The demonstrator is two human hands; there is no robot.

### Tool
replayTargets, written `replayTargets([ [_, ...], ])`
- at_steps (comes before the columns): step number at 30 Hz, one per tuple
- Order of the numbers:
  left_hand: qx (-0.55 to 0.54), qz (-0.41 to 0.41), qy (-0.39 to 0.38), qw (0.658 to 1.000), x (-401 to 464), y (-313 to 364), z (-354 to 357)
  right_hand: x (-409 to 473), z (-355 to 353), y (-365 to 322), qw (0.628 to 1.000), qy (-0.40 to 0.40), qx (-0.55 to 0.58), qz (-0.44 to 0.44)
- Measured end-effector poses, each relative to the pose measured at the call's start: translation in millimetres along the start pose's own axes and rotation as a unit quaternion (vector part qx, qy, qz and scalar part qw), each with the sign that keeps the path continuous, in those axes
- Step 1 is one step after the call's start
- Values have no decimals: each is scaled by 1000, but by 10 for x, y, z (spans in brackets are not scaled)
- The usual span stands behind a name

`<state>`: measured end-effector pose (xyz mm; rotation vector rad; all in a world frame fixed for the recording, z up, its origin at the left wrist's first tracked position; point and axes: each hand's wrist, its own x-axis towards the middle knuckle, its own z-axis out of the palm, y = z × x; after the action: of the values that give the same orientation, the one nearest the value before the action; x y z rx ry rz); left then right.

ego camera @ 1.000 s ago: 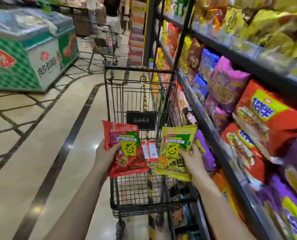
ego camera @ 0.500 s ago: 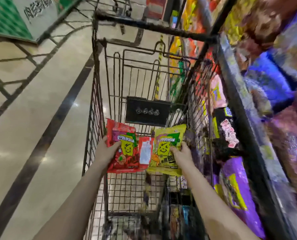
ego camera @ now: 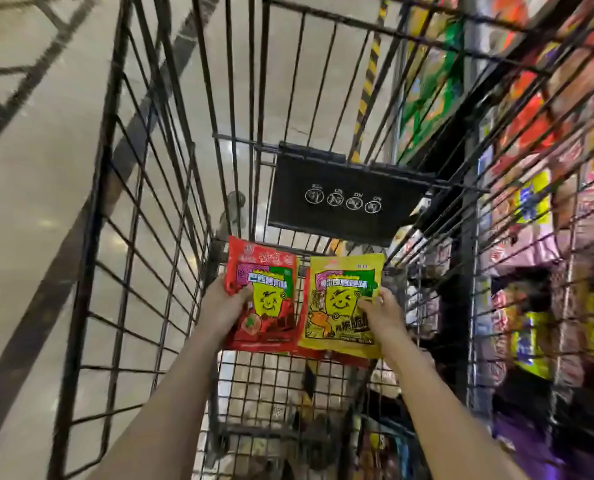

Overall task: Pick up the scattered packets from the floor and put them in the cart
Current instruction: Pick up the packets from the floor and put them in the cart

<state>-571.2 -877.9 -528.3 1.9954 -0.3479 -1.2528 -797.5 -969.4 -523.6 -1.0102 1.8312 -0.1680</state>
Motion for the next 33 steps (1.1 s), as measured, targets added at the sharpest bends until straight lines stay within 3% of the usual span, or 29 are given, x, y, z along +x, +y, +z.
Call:
replayTargets([
  [6,35,13,11,999,366,-168,140,369,199,234,999,0,31,8],
  [11,173,58,109,977,469,-294,101,459,272,343,996,81,-30,-28],
  [18,267,118,103,951,404,-317,118,327,119,322,989,105,-81,-58],
  [24,399,226,90,884,-154,20,147,-286,-197,156,969,110,-154,-155],
  [28,502,309,51,806,-731,302,49,-893,-480,92,914,150,-291,-241],
  [31,501,369,50,781,-1208,479,-65,-1443,-724,57,869,190,-362,-278],
  [33,507,413,43,756,-1575,573,-178,-1810,-870,82,859,199,-375,-286],
])
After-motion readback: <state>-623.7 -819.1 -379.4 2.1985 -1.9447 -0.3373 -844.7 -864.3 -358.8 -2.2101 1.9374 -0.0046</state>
